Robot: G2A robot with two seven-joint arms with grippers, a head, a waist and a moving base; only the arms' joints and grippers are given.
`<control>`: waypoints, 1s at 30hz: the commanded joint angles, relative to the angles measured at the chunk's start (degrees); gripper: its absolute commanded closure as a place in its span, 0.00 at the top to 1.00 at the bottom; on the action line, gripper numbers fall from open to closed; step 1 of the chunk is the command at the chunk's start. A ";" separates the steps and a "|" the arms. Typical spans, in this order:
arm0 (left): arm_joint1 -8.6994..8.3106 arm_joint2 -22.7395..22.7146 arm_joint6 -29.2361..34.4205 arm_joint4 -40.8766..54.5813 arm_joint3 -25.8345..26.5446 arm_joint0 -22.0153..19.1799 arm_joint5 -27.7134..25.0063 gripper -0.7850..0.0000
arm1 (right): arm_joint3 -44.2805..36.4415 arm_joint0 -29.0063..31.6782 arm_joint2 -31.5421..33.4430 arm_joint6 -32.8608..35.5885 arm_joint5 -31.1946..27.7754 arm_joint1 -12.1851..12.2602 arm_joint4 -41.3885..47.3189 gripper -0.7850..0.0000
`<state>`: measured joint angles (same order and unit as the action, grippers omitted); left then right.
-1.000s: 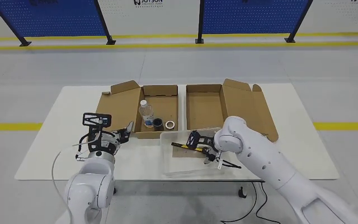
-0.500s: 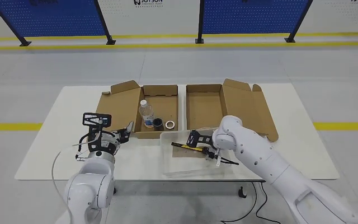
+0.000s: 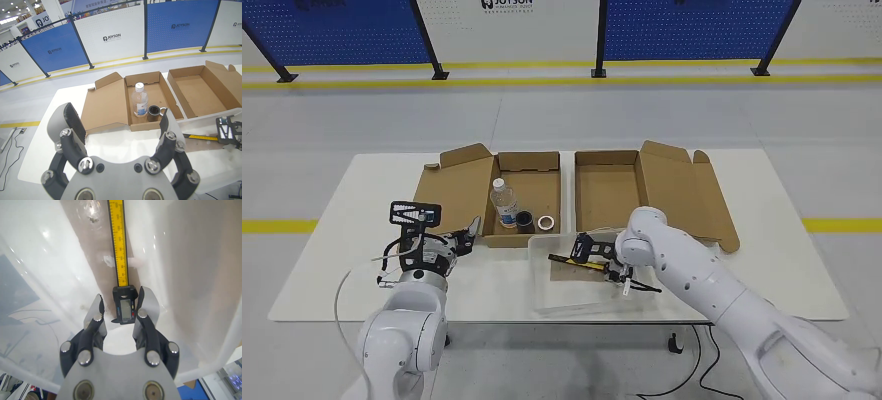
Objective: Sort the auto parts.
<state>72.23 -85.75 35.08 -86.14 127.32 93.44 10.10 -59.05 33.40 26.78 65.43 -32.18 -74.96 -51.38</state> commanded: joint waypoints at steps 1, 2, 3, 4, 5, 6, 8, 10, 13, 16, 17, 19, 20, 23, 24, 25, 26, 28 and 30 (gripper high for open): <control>0.00 0.00 0.00 0.00 0.00 0.00 0.00 1.00 | 0.52 -0.08 -0.20 -0.09 -0.12 -0.32 0.29 0.48; 0.00 0.00 0.00 0.00 0.00 0.00 0.00 1.00 | 0.80 -0.10 -0.34 -0.07 -0.16 -0.46 0.26 0.48; 0.00 0.00 0.00 0.00 0.00 0.00 0.00 1.00 | 1.08 -0.12 -0.43 -0.08 -0.23 -0.60 0.36 0.48; 0.00 0.00 0.00 0.00 0.00 0.00 0.00 1.00 | 1.32 -0.14 -0.51 -0.05 -0.34 -0.74 0.49 0.47; 0.00 0.00 0.00 0.00 0.00 0.00 0.00 1.00 | 1.59 -0.16 -0.54 0.01 -0.40 -0.85 0.66 0.47; 0.00 0.00 0.00 0.00 0.00 0.00 0.00 1.00 | 1.83 -0.17 -0.51 0.06 -0.43 -0.95 0.96 0.45; 0.00 0.00 0.00 0.00 0.00 0.00 0.00 1.00 | 1.84 -0.21 -0.24 0.11 -0.56 -1.05 1.72 0.45; 0.00 0.00 0.00 0.00 0.00 0.00 0.00 1.00 | 1.60 -0.04 -0.07 0.44 -0.92 -1.03 2.20 0.45; 0.00 0.00 0.00 0.00 0.00 0.00 0.00 1.00 | 1.23 0.41 0.31 0.92 -0.97 -0.89 2.78 0.44; 0.00 0.00 0.00 0.00 0.00 0.00 0.00 1.00 | 0.18 1.03 0.85 1.86 -0.91 -0.64 3.90 0.45; 0.00 0.00 0.00 0.00 0.00 0.00 0.00 1.00 | -0.33 1.23 0.98 2.38 -0.87 -0.54 4.16 0.44; 0.00 0.00 0.00 0.00 0.00 0.00 0.00 1.00 | -1.49 1.64 1.24 3.50 -0.86 -0.36 4.90 0.45; 0.00 0.00 0.00 0.00 0.00 0.00 0.00 1.00 | -2.07 1.87 1.41 3.94 -0.69 -0.25 5.24 0.45; 0.00 0.00 0.00 0.00 0.00 0.00 0.00 1.00 | -3.87 2.49 2.26 4.40 -0.35 0.15 6.32 0.46; 0.00 0.00 0.00 0.00 0.00 0.00 0.00 1.00 | -4.37 2.70 2.45 4.44 -0.30 0.33 6.05 0.46; 0.00 0.00 0.00 0.00 0.00 0.00 0.00 1.00 | -4.82 2.85 2.59 4.52 0.00 0.49 5.48 0.46; 0.00 0.00 0.00 0.00 0.00 0.00 0.00 1.00 | -5.17 3.04 2.86 4.30 0.37 0.65 5.17 0.47; 0.00 0.00 0.00 0.00 0.00 0.00 0.00 1.00 | -5.32 3.25 3.31 4.15 0.92 0.94 4.36 0.47; 0.00 0.00 0.00 0.00 0.00 0.00 0.00 1.00 | -5.63 3.45 3.53 4.11 1.22 1.10 3.85 0.49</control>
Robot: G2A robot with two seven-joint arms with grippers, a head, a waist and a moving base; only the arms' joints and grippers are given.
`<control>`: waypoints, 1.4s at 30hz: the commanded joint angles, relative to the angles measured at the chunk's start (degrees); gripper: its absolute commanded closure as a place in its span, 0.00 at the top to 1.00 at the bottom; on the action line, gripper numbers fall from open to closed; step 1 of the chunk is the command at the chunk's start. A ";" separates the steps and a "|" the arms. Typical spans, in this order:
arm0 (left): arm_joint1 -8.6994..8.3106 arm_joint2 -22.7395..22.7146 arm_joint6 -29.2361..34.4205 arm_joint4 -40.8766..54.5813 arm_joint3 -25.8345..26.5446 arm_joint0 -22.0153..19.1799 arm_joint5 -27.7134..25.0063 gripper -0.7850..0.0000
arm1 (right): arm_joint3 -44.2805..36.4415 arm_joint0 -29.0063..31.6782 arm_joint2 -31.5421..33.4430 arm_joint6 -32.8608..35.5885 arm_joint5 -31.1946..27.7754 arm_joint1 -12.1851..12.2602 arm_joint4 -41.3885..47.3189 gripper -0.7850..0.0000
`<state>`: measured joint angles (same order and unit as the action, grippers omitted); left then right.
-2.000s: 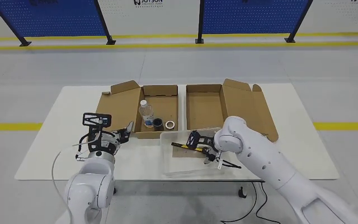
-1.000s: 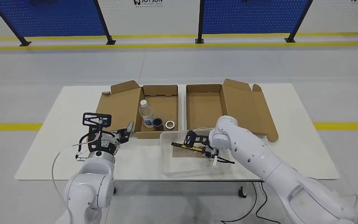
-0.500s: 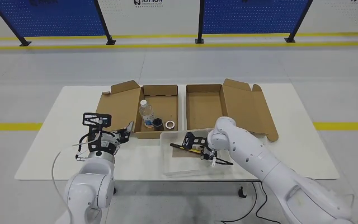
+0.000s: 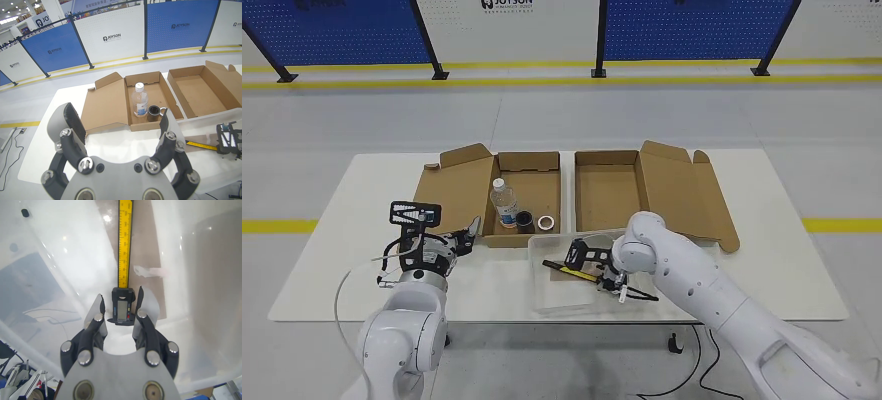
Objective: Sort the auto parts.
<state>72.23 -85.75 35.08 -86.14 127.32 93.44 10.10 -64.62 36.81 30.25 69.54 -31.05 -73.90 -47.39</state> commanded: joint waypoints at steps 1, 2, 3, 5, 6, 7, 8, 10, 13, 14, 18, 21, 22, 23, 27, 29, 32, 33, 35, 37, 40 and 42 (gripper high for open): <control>0.00 0.00 0.00 0.00 0.00 0.00 0.00 1.00 | -0.02 0.09 0.15 -0.05 0.29 0.08 -0.34 0.49; 0.00 0.00 0.00 0.00 0.00 0.00 0.00 1.00 | 0.06 0.16 0.20 -0.25 0.38 0.09 -0.49 0.50; 0.00 0.00 0.00 0.00 0.00 0.00 0.00 1.00 | 0.23 0.23 0.15 -0.41 0.40 0.07 -0.66 0.50; 0.00 0.00 0.00 0.00 0.00 0.00 0.00 1.00 | 0.62 0.30 -0.11 -0.75 0.31 -0.07 -0.93 0.49; 0.00 0.00 0.00 0.00 0.00 0.00 0.00 1.00 | 0.95 0.30 -0.27 -0.92 0.24 -0.17 -1.06 0.48; 0.00 0.00 0.00 0.00 0.00 0.00 0.00 1.00 | 1.36 0.27 -0.43 -1.08 0.15 -0.29 -1.05 0.48; 0.00 0.00 0.00 0.00 0.00 0.00 0.00 1.00 | 1.70 0.23 -0.60 -1.34 0.07 -0.44 -1.01 0.48; 0.00 0.00 0.00 0.00 0.00 0.00 0.00 1.00 | 2.38 0.06 -1.16 -1.46 -0.25 -0.86 -0.80 0.48; 0.00 0.00 0.00 0.00 0.00 0.00 0.00 1.00 | 3.39 -0.26 -1.77 -1.57 -0.52 -1.35 -0.73 0.44; 0.00 0.00 0.00 0.00 0.00 0.00 0.00 1.00 | 3.72 -0.38 -1.97 -1.68 -0.59 -1.53 -0.69 0.42; 0.00 0.00 0.00 0.00 0.00 0.00 0.00 1.00 | 4.95 -0.95 -2.71 -1.70 -1.20 -2.19 -0.67 0.00; 0.00 0.00 0.00 0.00 0.00 0.00 0.00 1.00 | 5.34 -1.37 -2.86 -1.95 -1.20 -2.52 -0.70 0.00; 0.00 0.00 0.00 0.00 0.00 0.00 0.00 1.00 | 5.27 -1.49 -2.82 -1.96 -1.20 -2.57 -0.72 0.00; 0.00 0.00 0.00 0.00 0.00 0.00 0.00 1.00 | 5.05 -1.55 -2.75 -2.04 -1.14 -2.58 -0.81 0.00; 0.00 0.00 0.00 0.00 0.00 0.00 0.00 1.00 | 2.76 -0.74 -1.69 -2.50 0.07 -2.16 -0.35 0.00; 0.00 0.00 0.00 0.00 0.00 0.00 0.00 1.00 | 0.90 0.05 -1.27 -2.03 0.64 -1.72 -0.90 0.00; 0.00 0.00 0.00 0.00 0.00 0.00 0.00 1.00 | -1.71 1.46 0.14 -1.73 1.89 -0.81 -1.30 0.00; 0.00 0.00 0.00 0.00 0.00 0.00 0.00 1.00 | -2.62 1.92 0.82 -1.69 2.31 -0.43 -1.37 0.00; 0.00 0.00 0.00 0.00 0.00 0.00 0.00 1.00 | -4.73 2.99 2.26 -1.50 2.79 0.40 -1.60 0.00; 0.00 0.00 0.00 0.00 0.00 0.00 0.00 1.00 | -6.97 4.14 3.85 -1.11 3.25 1.32 -2.06 0.00; 0.00 0.00 0.00 0.00 0.00 0.00 0.00 1.00 | -10.80 6.08 6.74 -1.17 4.22 2.75 -2.80 0.00; 0.00 0.00 0.00 0.00 0.00 0.00 0.00 1.00 | -13.69 7.62 8.95 -1.37 4.94 3.75 -3.42 0.00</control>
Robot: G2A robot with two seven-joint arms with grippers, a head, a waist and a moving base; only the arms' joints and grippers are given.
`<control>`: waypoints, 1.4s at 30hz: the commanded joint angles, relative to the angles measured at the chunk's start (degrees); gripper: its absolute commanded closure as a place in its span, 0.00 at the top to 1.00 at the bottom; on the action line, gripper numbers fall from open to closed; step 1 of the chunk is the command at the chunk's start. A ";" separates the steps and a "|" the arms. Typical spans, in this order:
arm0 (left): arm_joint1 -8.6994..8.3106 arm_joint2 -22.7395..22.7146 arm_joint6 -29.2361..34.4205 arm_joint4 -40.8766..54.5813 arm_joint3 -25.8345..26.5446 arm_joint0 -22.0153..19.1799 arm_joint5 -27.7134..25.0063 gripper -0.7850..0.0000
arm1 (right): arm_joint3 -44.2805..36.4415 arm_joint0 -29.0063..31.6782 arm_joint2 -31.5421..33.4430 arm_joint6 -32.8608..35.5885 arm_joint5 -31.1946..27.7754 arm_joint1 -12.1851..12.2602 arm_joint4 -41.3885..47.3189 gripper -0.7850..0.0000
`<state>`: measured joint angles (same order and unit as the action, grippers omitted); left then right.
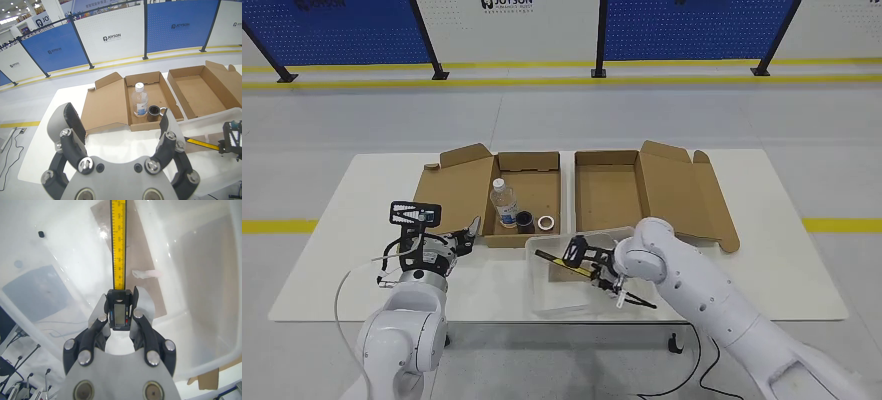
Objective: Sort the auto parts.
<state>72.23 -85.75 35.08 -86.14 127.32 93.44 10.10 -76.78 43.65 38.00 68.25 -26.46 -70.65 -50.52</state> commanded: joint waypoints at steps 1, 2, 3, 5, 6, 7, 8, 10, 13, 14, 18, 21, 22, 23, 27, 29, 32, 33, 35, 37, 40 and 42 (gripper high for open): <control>0.00 0.00 0.00 0.00 0.00 0.00 0.00 1.00 | -3.13 1.65 2.36 -0.29 0.73 0.99 -0.43 0.00; 0.00 0.00 0.00 0.00 0.00 0.00 0.00 1.00 | -4.75 2.59 3.64 -0.67 1.10 1.48 -0.45 0.00; 0.00 0.00 0.00 0.00 0.00 0.00 0.00 1.00 | -6.30 3.59 5.12 -1.39 1.57 1.98 -0.33 0.00; 0.00 0.00 0.00 0.00 0.00 0.00 0.00 1.00 | -9.51 5.77 8.17 -3.13 1.82 2.96 0.13 0.00; 0.00 0.00 0.00 0.00 0.00 0.00 0.00 1.00 | -11.03 6.93 9.78 -4.15 1.93 3.44 0.57 0.00; 0.00 0.00 0.00 0.00 0.00 0.00 0.00 1.00 | -12.47 8.18 11.38 -5.11 2.12 3.89 1.11 0.00; 0.00 0.00 0.00 0.00 0.00 0.00 0.00 1.00 | -13.76 9.37 12.84 -5.64 2.28 4.32 1.46 0.00; 0.00 0.00 0.00 0.00 0.00 0.00 0.00 1.00 | -16.11 11.59 15.69 -7.07 2.83 5.02 2.87 0.00; 0.00 0.00 0.00 0.00 0.00 0.00 0.00 1.00 | -17.93 14.83 19.48 -10.56 3.12 5.74 7.27 0.00; 0.00 0.00 0.00 0.00 0.00 0.00 0.00 1.00 | -18.01 15.78 20.62 -11.85 3.03 5.92 8.91 0.00; 0.00 0.00 0.00 0.00 0.00 0.00 0.00 1.00 | -16.92 19.25 24.05 -17.42 1.91 6.33 16.86 0.00; 0.00 0.00 0.00 0.00 0.00 0.00 0.00 1.00 | -15.62 20.96 25.00 -20.48 0.64 6.37 21.89 0.00; 0.00 0.00 0.00 0.00 0.00 0.00 0.00 1.00 | -15.14 21.34 25.11 -21.41 0.37 6.34 23.28 0.00; 0.00 0.00 0.00 0.00 0.00 0.00 0.00 1.00 | -14.68 21.72 25.12 -22.33 0.05 6.30 24.65 0.00; 0.00 0.00 0.00 0.00 0.00 0.00 0.00 1.00 | -13.96 21.66 24.95 -22.87 0.36 6.36 23.84 0.00; 0.00 0.00 0.00 0.00 0.00 0.00 0.00 1.00 | -14.26 21.66 24.93 -23.47 0.85 6.38 23.19 0.00; 0.00 0.00 0.00 0.00 0.00 0.00 0.00 1.00 | -14.90 21.60 25.52 -24.73 2.27 6.48 21.78 0.00; 0.00 0.00 0.00 0.00 0.00 0.00 0.00 1.00 | -15.17 21.51 25.93 -25.38 2.98 6.54 20.85 0.00; 0.00 0.00 0.00 0.00 0.00 0.00 0.00 1.00 | -16.07 21.63 27.01 -27.60 5.52 6.65 18.57 0.00; 0.00 0.00 0.00 0.00 0.00 0.00 0.00 1.00 | -17.33 21.95 27.90 -29.32 8.48 6.76 15.83 0.00; 0.00 0.00 0.00 0.00 0.00 0.00 0.00 1.00 | -18.81 22.15 29.05 -31.27 12.93 6.87 12.19 0.00; 0.00 0.00 0.00 0.00 0.00 0.00 0.00 1.00 | -19.32 21.77 29.61 -31.80 15.67 6.89 9.91 0.00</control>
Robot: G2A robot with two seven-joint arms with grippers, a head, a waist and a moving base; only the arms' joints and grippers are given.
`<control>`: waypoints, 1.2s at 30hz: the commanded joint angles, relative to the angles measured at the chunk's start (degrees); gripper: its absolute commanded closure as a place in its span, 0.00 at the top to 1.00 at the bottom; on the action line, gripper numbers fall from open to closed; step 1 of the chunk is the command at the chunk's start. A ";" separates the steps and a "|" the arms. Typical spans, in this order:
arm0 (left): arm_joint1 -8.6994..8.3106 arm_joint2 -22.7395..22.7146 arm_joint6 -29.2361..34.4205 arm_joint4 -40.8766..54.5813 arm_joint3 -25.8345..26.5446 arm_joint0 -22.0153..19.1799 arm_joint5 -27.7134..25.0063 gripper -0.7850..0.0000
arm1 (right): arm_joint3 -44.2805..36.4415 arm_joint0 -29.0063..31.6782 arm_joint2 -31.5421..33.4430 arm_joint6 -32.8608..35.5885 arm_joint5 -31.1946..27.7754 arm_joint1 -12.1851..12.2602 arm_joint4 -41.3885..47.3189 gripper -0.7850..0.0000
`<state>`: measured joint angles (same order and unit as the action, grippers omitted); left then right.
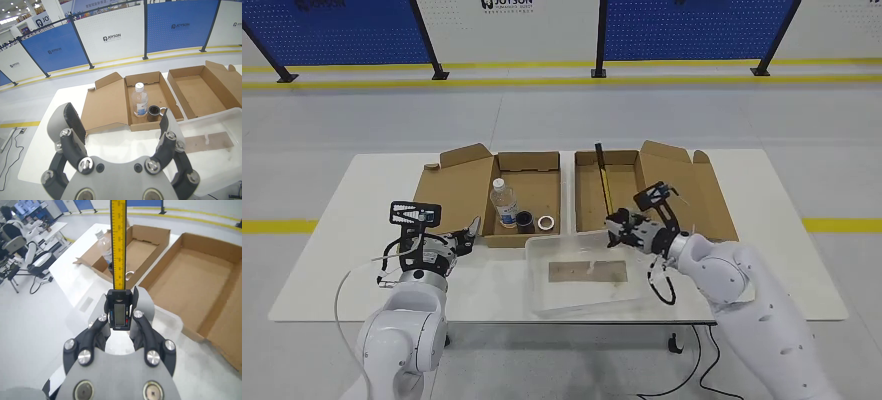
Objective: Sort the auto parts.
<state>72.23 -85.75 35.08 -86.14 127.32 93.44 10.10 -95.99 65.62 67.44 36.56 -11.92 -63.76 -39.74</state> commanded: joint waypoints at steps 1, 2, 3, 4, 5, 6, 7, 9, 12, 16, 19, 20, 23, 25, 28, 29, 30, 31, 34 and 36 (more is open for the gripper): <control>0.00 0.00 0.00 0.00 0.00 0.00 0.00 1.00 | 0.05 -0.53 0.42 -0.43 2.32 0.01 -1.97 0.00; 0.00 0.00 0.00 0.00 0.00 0.00 0.00 1.00 | 0.31 -0.94 0.56 -0.61 3.46 0.00 -3.25 0.00; 0.00 0.00 0.00 0.00 0.00 0.00 0.00 1.00 | 0.54 -1.29 0.65 -0.97 4.50 -0.06 -3.67 0.00; 0.00 0.00 0.00 0.00 0.00 0.00 0.00 1.00 | 0.88 -1.64 0.81 -1.41 5.58 -0.12 -4.13 0.00; 0.00 0.00 0.00 0.00 0.00 0.00 0.00 1.00 | 1.23 -2.04 0.88 -1.64 6.62 -0.14 -5.23 0.00; 0.00 0.00 0.00 0.00 0.00 0.00 0.00 1.00 | 1.64 -2.42 0.88 -1.83 7.68 -0.19 -6.11 0.00; 0.00 0.00 0.00 0.00 0.00 0.00 0.00 1.00 | 2.17 -2.79 0.90 -2.18 8.77 -0.27 -6.54 0.00; 0.00 0.00 0.00 0.00 0.00 0.00 0.00 1.00 | 3.53 -3.55 0.92 -3.06 10.72 -0.47 -7.02 0.00; 0.00 0.00 0.00 0.00 0.00 0.00 0.00 1.00 | 6.05 -4.91 0.89 -4.02 13.25 -0.78 -7.38 0.00; 0.00 0.00 0.00 0.00 0.00 0.00 0.00 1.00 | 9.89 -7.30 0.33 -4.37 14.16 -1.29 -6.51 0.00; 0.00 0.00 0.00 0.00 0.00 0.00 0.00 1.00 | 13.20 -9.42 -0.43 -4.33 14.48 -1.74 -5.84 0.00; 0.00 0.00 0.00 0.00 0.00 0.00 0.00 1.00 | 14.24 -10.01 -0.70 -4.48 14.58 -1.92 -5.25 0.00; 0.00 0.00 0.00 0.00 0.00 0.00 0.00 1.00 | 17.27 -11.81 -1.91 -4.23 14.82 -2.45 -4.62 0.00; 0.00 0.00 0.00 0.00 0.00 0.00 0.00 1.00 | 19.42 -12.79 -2.68 -4.53 14.73 -2.85 -3.65 0.00; 0.00 0.00 0.00 0.00 0.00 0.00 0.00 1.00 | 22.94 -14.04 -3.83 -4.88 14.69 -3.51 -1.69 0.00; 0.00 0.00 0.00 0.00 0.00 0.00 0.00 1.00 | 24.03 -14.39 -4.31 -4.79 14.88 -3.70 -1.59 0.00; 0.00 0.00 0.00 0.00 0.00 0.00 0.00 1.00 | 25.13 -14.75 -4.83 -4.37 15.34 -3.89 -1.63 0.00; 0.00 0.00 0.00 0.00 0.00 0.00 0.00 1.00 | 26.10 -15.13 -5.17 -4.17 15.74 -4.11 -1.10 0.00; 0.00 0.00 0.00 0.00 0.00 0.00 0.00 1.00 | 28.58 -15.94 -6.16 -4.31 16.06 -4.67 -0.14 0.00; 0.00 0.00 0.00 0.00 0.00 0.00 0.00 1.00 | 30.14 -16.23 -6.49 -4.92 15.82 -5.07 1.41 0.00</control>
<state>72.23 -85.75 35.08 -86.14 127.32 93.44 10.10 -66.46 49.46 61.04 31.86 4.07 -68.69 -39.01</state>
